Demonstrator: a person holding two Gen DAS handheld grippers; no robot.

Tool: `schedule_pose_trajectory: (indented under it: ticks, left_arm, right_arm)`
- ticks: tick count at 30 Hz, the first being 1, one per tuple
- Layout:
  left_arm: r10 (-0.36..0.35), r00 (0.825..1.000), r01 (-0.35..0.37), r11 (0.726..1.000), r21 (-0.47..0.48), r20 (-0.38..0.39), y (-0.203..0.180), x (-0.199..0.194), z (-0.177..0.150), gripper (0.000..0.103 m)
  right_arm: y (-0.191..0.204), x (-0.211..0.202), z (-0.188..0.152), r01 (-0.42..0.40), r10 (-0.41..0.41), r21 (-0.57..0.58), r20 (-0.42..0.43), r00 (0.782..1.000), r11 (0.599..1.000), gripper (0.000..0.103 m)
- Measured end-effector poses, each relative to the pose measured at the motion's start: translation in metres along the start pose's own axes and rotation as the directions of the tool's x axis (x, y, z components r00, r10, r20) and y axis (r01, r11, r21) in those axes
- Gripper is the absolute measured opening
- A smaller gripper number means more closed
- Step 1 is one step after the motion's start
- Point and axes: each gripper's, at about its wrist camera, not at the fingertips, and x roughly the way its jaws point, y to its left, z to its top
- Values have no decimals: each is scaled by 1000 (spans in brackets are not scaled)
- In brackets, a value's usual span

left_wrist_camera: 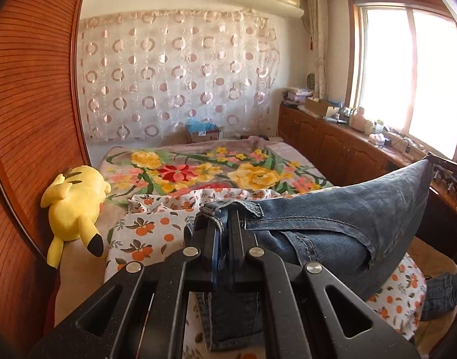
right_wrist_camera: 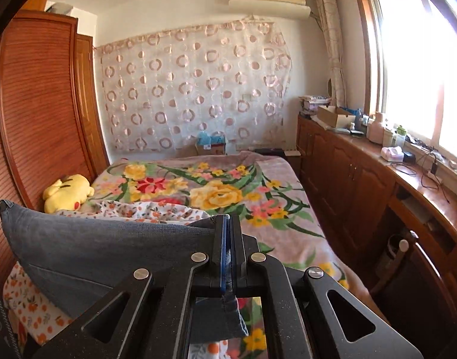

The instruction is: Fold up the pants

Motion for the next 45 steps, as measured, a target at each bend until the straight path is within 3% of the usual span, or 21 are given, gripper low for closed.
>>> schedule_pose_trajectory:
  ticks: [3,11,22,35,37,38,40,42,45]
  left_arm:
    - [6,999,-7,1000,-2,-42,5,30,3,6]
    - [10,990,-10,1000,-2,-138,19,112,15,6]
    - [16,957,-19,1000,-7,-289,37,209,-3,6]
    - [2,949,-1,1000,3,-316,42,231,-10,6]
    - [-9,950,7,1000,-9,-311,43,227,-9,7]
    - [-16,952,12,1000,-15,-306,44,223,-8,9]
    - [-8,959,5,1000,-11,-285,45,213,-7,21]
    - [5,968,-5,1000,0,-250,47,200,-5,48]
    - [-3,974,1,1000,-8,-225,50,186,-4,50]
  right_arm:
    - [4,27,2,18,-18,-8,-51,999,1000,2]
    - [2,96,44,15,-19,-28,-144,989,999,2]
    - [-8,181,54,5,-25,-66,-296,955,998,2]
    - [-13,202,55,1,-11,-30,-337,941,1000,2]
    - [-15,197,57,6,-13,-24,-336,942,1000,6]
    - [-15,198,58,7,-14,-24,-333,943,1000,7]
    - [-17,188,60,11,-17,-22,-316,949,1000,12]
    - [-16,181,62,27,-35,-30,-304,952,999,23]
    - [-10,165,62,25,-38,-54,-273,961,998,34]
